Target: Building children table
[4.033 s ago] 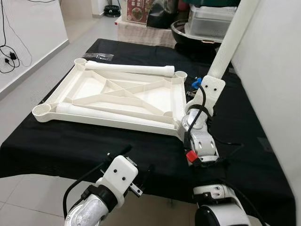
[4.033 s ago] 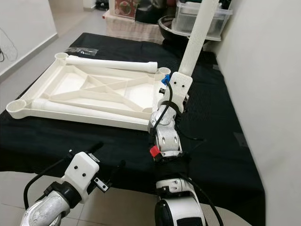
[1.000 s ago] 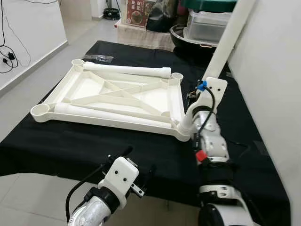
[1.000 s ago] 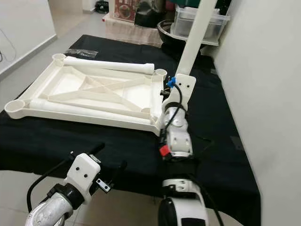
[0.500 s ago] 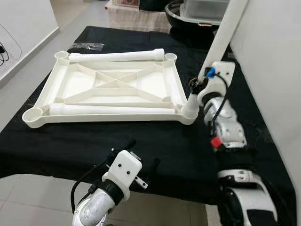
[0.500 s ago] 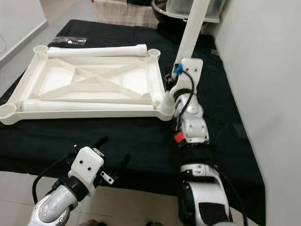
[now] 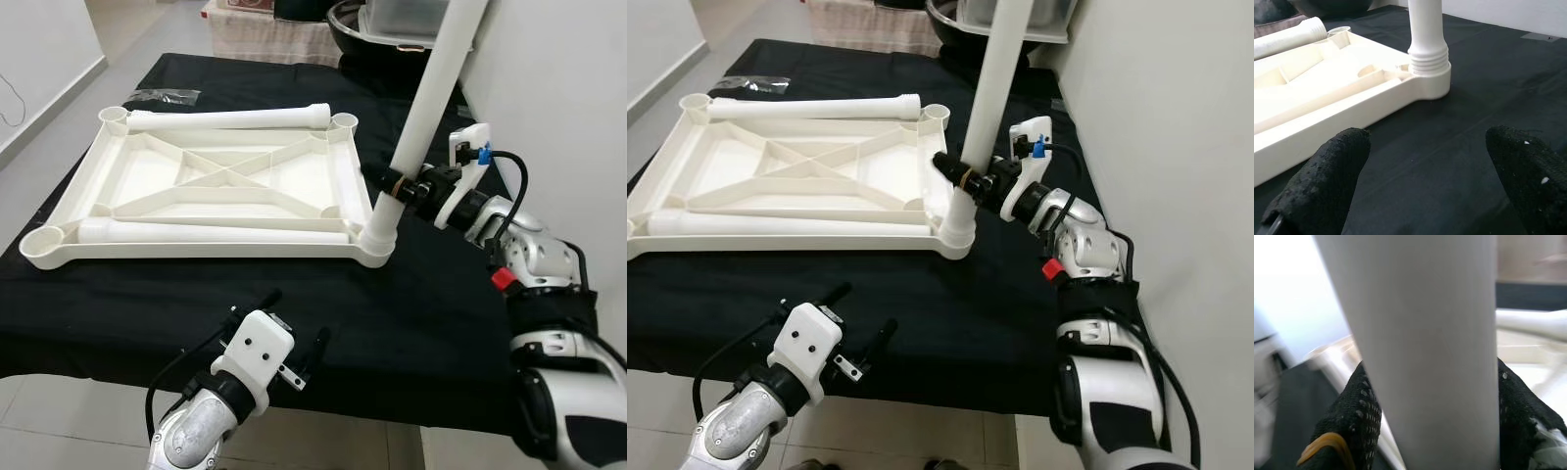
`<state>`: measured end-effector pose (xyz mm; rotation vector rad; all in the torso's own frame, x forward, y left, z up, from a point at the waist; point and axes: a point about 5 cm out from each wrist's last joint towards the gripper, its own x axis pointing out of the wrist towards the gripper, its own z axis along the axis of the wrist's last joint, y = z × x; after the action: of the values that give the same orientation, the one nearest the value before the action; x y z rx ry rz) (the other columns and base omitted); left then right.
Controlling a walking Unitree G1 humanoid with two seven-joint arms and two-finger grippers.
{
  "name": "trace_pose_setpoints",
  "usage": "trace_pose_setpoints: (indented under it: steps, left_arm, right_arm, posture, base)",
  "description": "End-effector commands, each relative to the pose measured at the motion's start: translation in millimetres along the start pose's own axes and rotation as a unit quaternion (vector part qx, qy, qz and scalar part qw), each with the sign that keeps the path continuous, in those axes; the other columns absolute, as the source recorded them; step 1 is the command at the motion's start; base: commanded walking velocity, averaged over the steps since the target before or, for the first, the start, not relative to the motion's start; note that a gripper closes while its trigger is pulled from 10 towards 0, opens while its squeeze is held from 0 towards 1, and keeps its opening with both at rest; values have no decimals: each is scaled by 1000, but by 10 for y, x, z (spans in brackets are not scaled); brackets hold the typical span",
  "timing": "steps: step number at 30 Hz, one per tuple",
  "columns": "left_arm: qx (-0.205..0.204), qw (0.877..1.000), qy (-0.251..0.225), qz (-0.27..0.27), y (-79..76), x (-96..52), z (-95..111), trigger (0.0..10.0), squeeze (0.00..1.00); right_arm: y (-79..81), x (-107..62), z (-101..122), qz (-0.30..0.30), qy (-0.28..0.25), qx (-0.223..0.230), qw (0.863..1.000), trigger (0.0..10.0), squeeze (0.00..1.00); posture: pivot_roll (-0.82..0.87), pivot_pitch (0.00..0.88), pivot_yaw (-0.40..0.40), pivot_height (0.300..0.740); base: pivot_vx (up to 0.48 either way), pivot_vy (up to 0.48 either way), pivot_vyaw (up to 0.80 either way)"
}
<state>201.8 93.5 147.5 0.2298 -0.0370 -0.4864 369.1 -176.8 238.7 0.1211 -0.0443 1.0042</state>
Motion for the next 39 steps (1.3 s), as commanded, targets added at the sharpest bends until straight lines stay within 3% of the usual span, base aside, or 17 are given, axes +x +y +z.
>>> trace_pose_setpoints:
  steps: [1, 7, 8, 14, 15, 18, 20, 23, 24, 25, 26, 29, 30, 31, 36, 38, 39]
  left_arm:
    - [-9, 1000, 7, -6, -33, -13, -21, 10000, 0]
    - [-9, 1000, 8, -6, -35, -28, -20, 10000, 0]
    - [-9, 1000, 8, -6, -36, -34, -22, 10000, 0]
    - [-8, 1000, 10, -7, -39, -44, -33, 10000, 0]
    - [-8, 1000, 11, -8, -42, -46, -39, 10000, 0]
    - [-9, 1000, 12, -8, -45, -47, -43, 10000, 0]
    - [-9, 1000, 13, -8, -45, -46, -55, 10000, 0]
    - [-10, 1000, 14, -10, -40, -47, -72, 10000, 0]
    - [-10, 1000, 14, -10, -40, -47, -72, 10000, 0]
    - [-10, 1000, 15, -10, -40, -47, -76, 10000, 0]
    - [-10, 1000, 15, -10, -40, -47, -76, 10000, 0]
    - [-8, 1000, 15, -12, -42, -47, -83, 10000, 0]
    - [-8, 1000, 15, -12, -42, -47, -83, 10000, 0]
    - [-7, 1000, 15, -13, -43, -48, -85, 10000, 0]
    - [-5, 1000, 14, -13, -51, -51, -82, 10000, 0]
    - [-4, 1000, 15, -12, -52, -56, -83, 10000, 0]
    - [-4, 1000, 14, -12, -58, -62, -83, 10000, 0]
  right_arm:
    - [78, 63, -63, 67, 24, 9, 997, 10000, 0]
    - [121, 174, -34, 119, 35, -9, 992, 10000, 0]
    - [135, 244, -22, 121, 34, -19, 992, 0, 0]
    - [157, 326, -43, 107, 21, -30, 994, 0, 0]
    - [135, 336, -86, 52, 10, -39, 998, 0, 0]
    - [116, 330, -113, 12, 0, -44, 999, 0, 0]
    - [10, 273, -205, -130, -4, -26, 991, 0, 0]
    - [-64, 136, -383, -310, 13, -16, 951, 0, 0]
    - [-64, 136, -383, -310, 13, -16, 951, 0, 0]
    - [-86, 77, -439, -373, 26, -18, 927, 0, 0]
    - [-86, 77, -439, -373, 26, -18, 927, 0, 0]
    - [-41, -123, -563, -575, 35, -15, 817, 0, 0]
    - [-41, -123, -563, -575, 35, -15, 817, 0, 0]
    - [26, -133, -601, -612, 30, 0, 790, 0, 0]
    - [214, -9, -657, -651, 17, 34, 758, 0, 0]
    - [265, 69, -646, -647, 7, 35, 761, 0, 0]
    - [312, 161, -621, -631, -9, 43, 774, 0, 0]
  posture:
    - [116, 164, -104, 740]
    - [123, 163, -106, 740]
    - [122, 161, -105, 740]
    - [127, 145, -104, 740]
    - [126, 141, -105, 740]
    - [126, 141, -105, 740]
    - [122, 117, -102, 740]
    - [114, 109, -92, 740]
    - [114, 109, -92, 740]
    - [114, 109, -92, 740]
    - [114, 109, -92, 740]
    - [119, 95, -96, 740]
    - [119, 95, -96, 740]
    - [119, 95, -96, 740]
    - [128, 89, -100, 740]
    - [126, 90, -98, 740]
    - [126, 80, -102, 740]
  base:
    - [0, 0, 0]
    - [0, 0, 0]
    - [0, 0, 0]
    - [0, 0, 0]
    - [0, 0, 0]
    - [0, 0, 0]
    - [0, 0, 0]
    - [0, 0, 0]
    - [0, 0, 0]
    - [0, 0, 0]
    - [0, 0, 0]
    - [0, 0, 0]
    - [0, 0, 0]
    - [0, 0, 0]
    - [0, 0, 0]
    - [0, 0, 0]
    - [0, 0, 0]
